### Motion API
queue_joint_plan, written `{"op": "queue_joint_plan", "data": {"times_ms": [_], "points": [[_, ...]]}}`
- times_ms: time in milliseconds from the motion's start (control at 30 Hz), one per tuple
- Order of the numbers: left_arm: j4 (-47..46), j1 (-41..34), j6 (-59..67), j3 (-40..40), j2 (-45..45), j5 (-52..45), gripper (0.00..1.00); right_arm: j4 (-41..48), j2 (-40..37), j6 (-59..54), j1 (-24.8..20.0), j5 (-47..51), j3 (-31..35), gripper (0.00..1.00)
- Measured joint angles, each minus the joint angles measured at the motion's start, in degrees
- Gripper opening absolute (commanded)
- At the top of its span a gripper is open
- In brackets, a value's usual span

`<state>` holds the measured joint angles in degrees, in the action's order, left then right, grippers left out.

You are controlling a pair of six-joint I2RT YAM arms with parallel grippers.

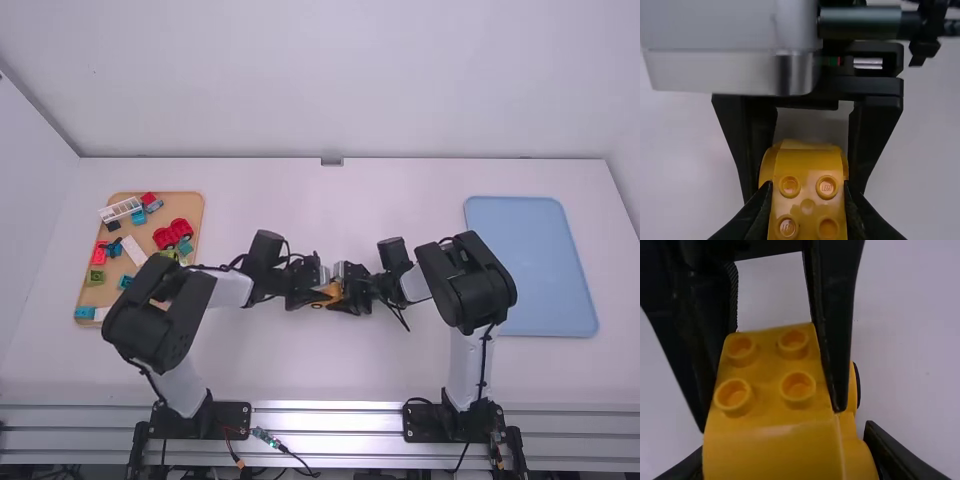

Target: Assemble lego blocks to make yellow taxi

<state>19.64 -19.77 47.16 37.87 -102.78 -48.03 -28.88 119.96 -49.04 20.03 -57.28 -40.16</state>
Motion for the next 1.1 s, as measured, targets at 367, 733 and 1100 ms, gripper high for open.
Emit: {"op": "queue_joint_plan", "data": {"times_ms": [367,733,1100], "points": [[0.1,0.0,0.0,0.6,-1.0,-0.9,0.02,0.8,0.0,-0.9,-0.1,-0.2,-0.1,0.01],[-8.6,0.0,1.9,4.5,-1.0,0.2,0.02,1.7,0.0,-2.0,-0.2,-0.4,-0.4,0.01],[-8.1,0.0,3.8,4.5,-1.7,-2.2,0.02,1.9,0.0,-2.2,-0.1,-0.6,-0.4,0.01]]}}
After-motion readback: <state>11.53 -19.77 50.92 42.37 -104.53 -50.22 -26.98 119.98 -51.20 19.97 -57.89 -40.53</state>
